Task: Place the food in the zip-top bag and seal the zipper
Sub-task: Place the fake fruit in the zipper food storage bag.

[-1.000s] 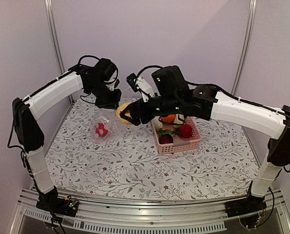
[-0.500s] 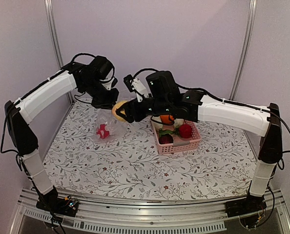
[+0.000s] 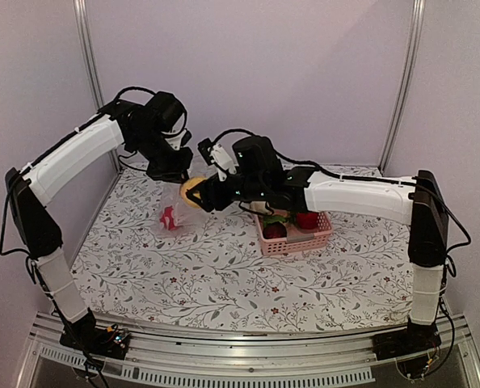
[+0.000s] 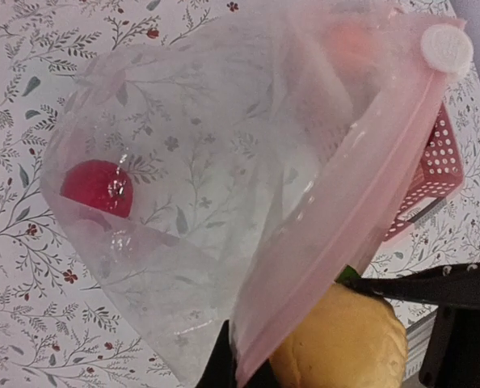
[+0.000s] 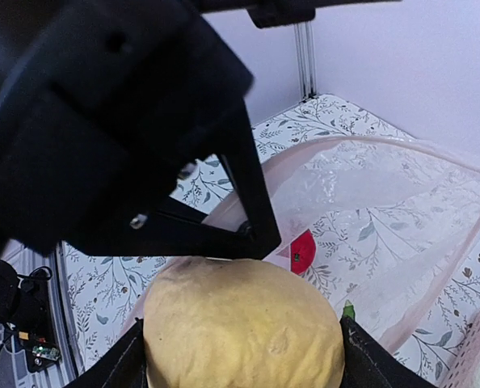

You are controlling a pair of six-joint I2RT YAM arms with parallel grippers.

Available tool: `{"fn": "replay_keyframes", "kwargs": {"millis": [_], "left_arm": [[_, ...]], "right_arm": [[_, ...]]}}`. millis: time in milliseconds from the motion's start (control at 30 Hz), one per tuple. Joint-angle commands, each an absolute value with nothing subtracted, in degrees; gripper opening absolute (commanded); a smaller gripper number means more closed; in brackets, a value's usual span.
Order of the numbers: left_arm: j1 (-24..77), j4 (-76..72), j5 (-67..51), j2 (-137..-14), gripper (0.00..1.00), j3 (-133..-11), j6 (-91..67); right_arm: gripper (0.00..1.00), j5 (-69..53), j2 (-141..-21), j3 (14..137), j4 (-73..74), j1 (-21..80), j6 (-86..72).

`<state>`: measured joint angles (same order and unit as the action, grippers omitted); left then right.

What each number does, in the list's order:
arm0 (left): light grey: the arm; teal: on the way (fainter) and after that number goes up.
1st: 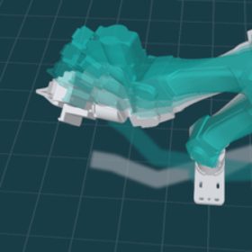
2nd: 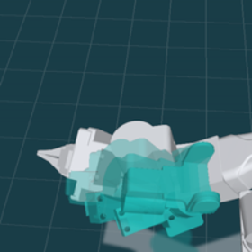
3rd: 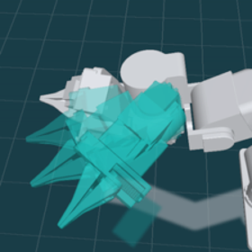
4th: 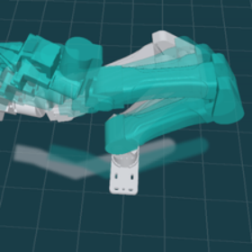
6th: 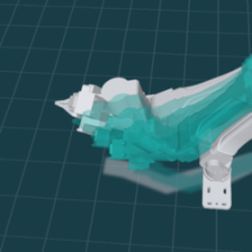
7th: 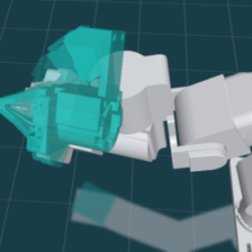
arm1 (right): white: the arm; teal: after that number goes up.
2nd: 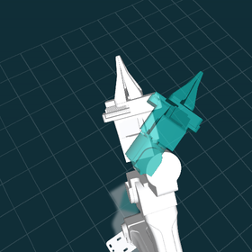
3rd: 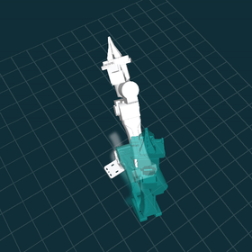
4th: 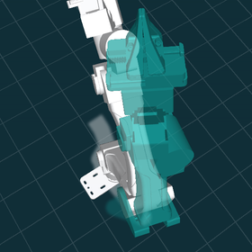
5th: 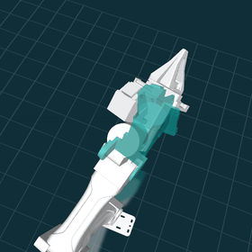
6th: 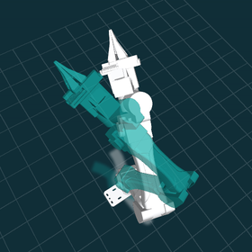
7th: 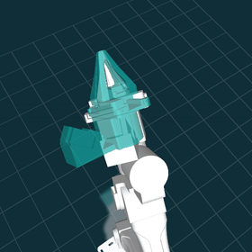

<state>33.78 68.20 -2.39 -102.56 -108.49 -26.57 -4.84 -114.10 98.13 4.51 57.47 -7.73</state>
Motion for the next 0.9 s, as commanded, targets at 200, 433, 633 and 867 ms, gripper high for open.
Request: {"fn": "replay_keyframes", "kwargs": {"millis": [200,433,633,867], "left_arm": [[34.5,70.4,-4.2,-100.0,0.0,-109.0,-25.9],[34.3,70.5,-3.8,-100.3,0.0,-108.8,-25.8],[33.2,70.4,-2.3,-100.5,0.0,-108.9,-26.1],[32.6,68.1,-2.0,-100.8,0.0,-107.9,-25.1]], "right_arm": [[0.72,-3.1,-119.0,97.2,-2.5,56.2,-8.9],[0.95,-4.5,-121.2,103.3,2.0,56.3,-10.9],[0.99,-4.3,-117.3,101.3,4.1,56.2,-11.7],[0.99,-2.9,-107.3,93.3,9.0,56.2,-11.1]]}}
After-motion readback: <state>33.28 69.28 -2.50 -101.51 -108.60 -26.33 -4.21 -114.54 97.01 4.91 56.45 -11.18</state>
